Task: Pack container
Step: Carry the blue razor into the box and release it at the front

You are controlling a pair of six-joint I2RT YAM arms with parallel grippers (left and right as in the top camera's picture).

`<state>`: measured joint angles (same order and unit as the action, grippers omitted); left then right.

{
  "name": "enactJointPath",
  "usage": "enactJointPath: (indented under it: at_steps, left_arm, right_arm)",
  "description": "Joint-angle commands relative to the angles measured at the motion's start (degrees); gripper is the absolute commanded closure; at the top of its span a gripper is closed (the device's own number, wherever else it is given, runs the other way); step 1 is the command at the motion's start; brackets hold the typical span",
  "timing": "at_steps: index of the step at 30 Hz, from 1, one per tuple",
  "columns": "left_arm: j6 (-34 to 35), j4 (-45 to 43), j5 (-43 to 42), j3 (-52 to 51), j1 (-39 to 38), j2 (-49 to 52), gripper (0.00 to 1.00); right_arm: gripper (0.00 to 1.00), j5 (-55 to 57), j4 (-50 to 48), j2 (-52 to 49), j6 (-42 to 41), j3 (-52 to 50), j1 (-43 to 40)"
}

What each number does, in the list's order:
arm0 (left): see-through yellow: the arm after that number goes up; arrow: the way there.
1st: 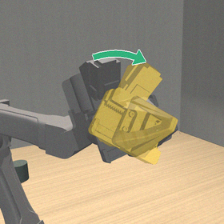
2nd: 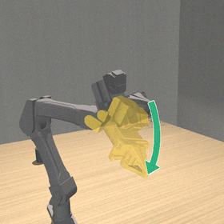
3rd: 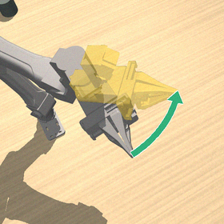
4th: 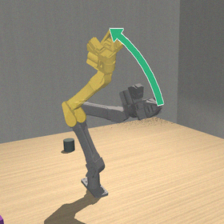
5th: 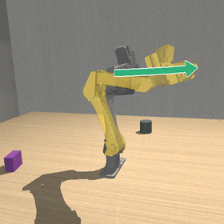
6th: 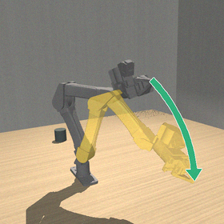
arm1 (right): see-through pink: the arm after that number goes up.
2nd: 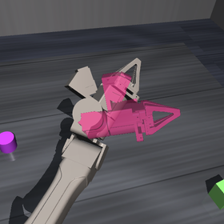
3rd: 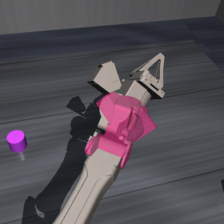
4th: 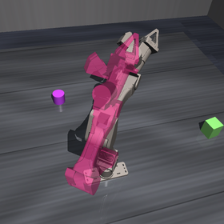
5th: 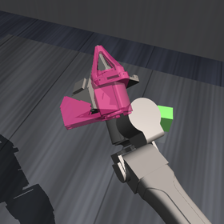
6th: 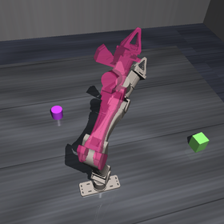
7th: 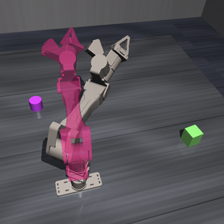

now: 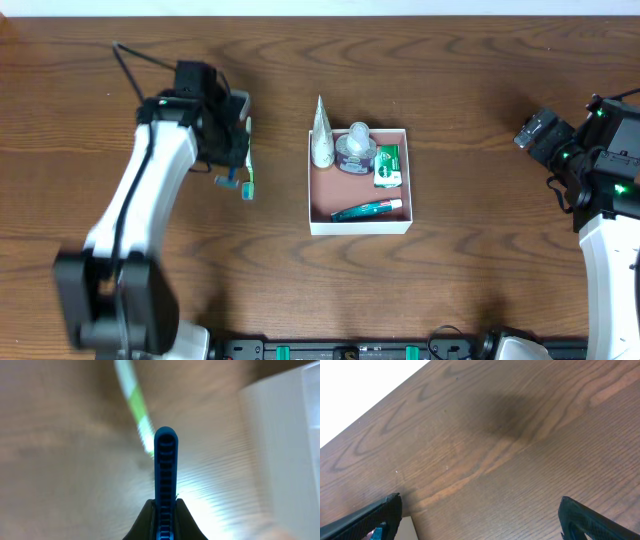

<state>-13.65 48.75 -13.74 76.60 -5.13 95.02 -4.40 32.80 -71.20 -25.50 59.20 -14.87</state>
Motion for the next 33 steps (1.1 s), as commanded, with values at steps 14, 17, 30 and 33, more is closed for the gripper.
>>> enactJointPath:
  at_steps: [14, 17, 30, 33]
  left_arm:
    - [-26.0, -2.6, -5.5, 0.7, -30.6, -17.4, 0.94]
    - [-26.9, -2.6, 1.0, 0.5, -34.3, -13.8, 0.94]
    - [-26.8, -5.4, 11.5, 0.5, -37.2, 0.9, 0.73]
    - [-26.8, -6.8, 11.5, 0.5, -37.2, 0.8, 0.68]
  right_arm:
    - [0.01, 0.3, 0.0, 0.0, -0.8, 0.4, -0.5]
    - [0.01, 0.3, 0.0, 0.0, -0.8, 0.4, -0.5]
    - [0.01, 0.3, 0.0, 0.0, -0.8, 0.4, -0.5]
    - [0.01, 0.3, 0.0, 0.0, -0.8, 0.4, -0.5]
